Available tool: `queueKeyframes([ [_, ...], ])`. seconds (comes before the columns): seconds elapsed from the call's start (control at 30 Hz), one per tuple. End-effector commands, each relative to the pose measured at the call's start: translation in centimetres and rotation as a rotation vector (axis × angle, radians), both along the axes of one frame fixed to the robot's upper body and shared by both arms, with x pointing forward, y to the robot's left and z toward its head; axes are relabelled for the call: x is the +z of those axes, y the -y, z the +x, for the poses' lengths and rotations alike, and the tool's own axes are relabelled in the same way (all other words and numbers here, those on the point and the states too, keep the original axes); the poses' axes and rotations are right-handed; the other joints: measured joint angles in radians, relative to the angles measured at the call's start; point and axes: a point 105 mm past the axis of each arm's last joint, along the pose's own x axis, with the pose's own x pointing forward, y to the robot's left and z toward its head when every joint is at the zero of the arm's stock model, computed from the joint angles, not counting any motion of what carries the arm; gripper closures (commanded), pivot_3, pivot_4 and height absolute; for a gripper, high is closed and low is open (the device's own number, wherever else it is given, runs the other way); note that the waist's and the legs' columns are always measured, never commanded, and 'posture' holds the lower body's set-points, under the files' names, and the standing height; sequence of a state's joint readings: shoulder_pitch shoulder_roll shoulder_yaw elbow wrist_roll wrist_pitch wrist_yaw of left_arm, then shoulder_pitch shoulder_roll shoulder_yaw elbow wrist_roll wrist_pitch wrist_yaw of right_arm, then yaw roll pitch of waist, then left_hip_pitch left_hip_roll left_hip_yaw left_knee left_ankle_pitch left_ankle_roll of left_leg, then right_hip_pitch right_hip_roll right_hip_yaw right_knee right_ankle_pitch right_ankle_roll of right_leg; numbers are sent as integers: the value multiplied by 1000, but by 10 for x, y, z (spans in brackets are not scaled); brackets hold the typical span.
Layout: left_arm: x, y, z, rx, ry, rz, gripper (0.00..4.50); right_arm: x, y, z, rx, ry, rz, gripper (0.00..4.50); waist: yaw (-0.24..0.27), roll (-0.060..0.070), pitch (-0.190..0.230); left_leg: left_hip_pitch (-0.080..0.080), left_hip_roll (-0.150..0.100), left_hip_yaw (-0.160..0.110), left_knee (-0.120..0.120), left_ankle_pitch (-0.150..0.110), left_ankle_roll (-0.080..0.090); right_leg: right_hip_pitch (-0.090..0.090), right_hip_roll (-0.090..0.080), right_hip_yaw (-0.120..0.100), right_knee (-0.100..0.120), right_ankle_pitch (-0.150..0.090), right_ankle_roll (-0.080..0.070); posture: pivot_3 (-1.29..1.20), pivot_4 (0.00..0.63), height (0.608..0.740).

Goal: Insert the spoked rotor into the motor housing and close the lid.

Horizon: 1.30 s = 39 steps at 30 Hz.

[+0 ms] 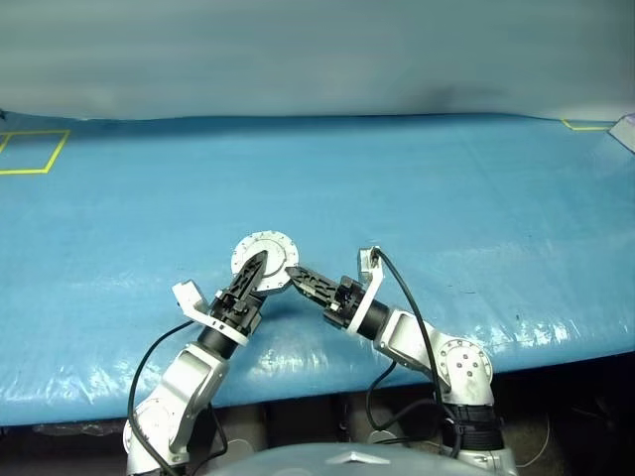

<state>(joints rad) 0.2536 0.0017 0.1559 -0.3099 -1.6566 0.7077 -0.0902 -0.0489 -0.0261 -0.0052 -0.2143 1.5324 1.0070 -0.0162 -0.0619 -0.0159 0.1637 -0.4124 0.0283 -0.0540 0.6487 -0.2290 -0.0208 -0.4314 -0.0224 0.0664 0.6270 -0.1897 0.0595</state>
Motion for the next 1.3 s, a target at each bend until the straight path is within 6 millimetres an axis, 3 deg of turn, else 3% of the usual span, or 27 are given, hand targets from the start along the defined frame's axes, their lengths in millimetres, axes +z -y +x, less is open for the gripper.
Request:
queueKeyframes([
  [0.03,6,0,-2,0,20,-19,2077,30,-4,-5,26,101,98,3328,-1,0,0,0,0,0,0,0,0,0,0,0,0,0,0,0,150,740],
  [0.3,6,-4,0,22,29,-15,2077,26,0,-5,-13,172,39,3328,0,0,0,-1,0,0,0,0,0,-1,0,0,0,0,0,0,150,740],
  [0.47,6,-14,11,76,27,21,2077,23,11,-7,-50,216,-3,1655,2,0,0,-1,0,0,0,0,0,-1,0,0,0,0,0,0,150,740],
  [0.63,9,-25,32,121,41,63,2077,14,19,-16,-60,356,-165,50,5,0,0,-1,0,0,0,0,0,0,0,0,0,0,0,0,150,740],
  [0.77,12,-32,54,165,41,94,2077,9,24,-20,-106,467,-259,0,10,-1,0,-1,-1,0,0,0,0,0,0,0,-1,0,0,0,150,740],
  [0.97,12,-38,89,213,15,139,2077,-8,31,-14,-214,808,-634,0,18,-2,0,0,-1,0,1,0,-1,1,0,0,-1,0,1,0,150,740],
  [1.1,9,-42,108,226,-5,167,2077,-11,33,-12,-282,879,-690,0,23,-2,0,0,-1,0,0,0,-1,0,1,0,0,0,1,0,150,740],
  [1.3,9,-44,135,241,-14,202,2077,-22,33,-15,-247,943,-747,0,27,-6,2,0,-2,-1,1,0,-1,1,1,1,-1,1,1,0,150,740],
])
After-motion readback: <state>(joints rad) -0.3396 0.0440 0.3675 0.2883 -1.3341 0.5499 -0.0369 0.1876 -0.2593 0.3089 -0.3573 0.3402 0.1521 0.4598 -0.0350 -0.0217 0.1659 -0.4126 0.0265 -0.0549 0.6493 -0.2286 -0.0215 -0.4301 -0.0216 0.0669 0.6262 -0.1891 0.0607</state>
